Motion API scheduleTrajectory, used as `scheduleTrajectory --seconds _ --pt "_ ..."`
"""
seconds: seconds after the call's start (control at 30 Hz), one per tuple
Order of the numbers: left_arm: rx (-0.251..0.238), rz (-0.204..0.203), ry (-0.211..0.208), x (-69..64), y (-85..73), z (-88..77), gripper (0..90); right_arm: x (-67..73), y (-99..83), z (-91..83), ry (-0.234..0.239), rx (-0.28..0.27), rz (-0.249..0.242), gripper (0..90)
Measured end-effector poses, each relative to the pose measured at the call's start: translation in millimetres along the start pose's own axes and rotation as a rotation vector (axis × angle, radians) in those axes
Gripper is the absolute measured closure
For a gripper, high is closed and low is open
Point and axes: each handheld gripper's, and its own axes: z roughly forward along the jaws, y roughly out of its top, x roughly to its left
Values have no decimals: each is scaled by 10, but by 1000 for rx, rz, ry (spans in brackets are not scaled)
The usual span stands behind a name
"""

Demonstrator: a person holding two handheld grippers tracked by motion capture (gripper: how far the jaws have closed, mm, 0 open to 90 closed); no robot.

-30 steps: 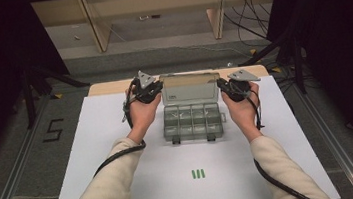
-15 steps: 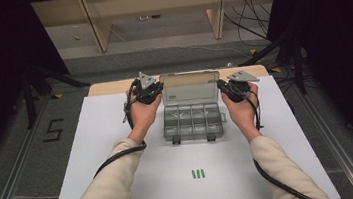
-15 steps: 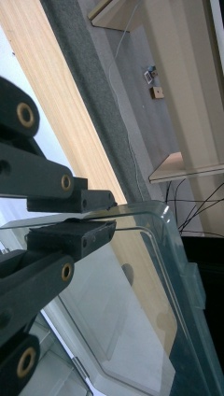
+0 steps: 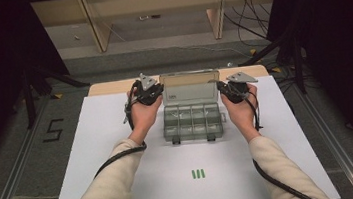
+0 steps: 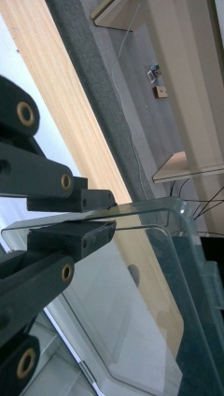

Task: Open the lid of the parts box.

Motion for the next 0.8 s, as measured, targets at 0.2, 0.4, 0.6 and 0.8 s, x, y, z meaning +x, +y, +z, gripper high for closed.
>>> scheduleTrajectory --seconds 0.2,0.4,0.6,0.8 --pt "27 -8 8 -10 -71 34 821 -4 -43 26 11 21 4 852" --pt "52 -10 5 -14 -132 65 824 -4 -96 62 -1 36 -4 854" --pt "67 -6 7 -11 -166 79 835 -9 -121 79 8 45 -4 856" --pt "78 -10 6 13 -202 72 834 12 -128 81 17 64 3 855"
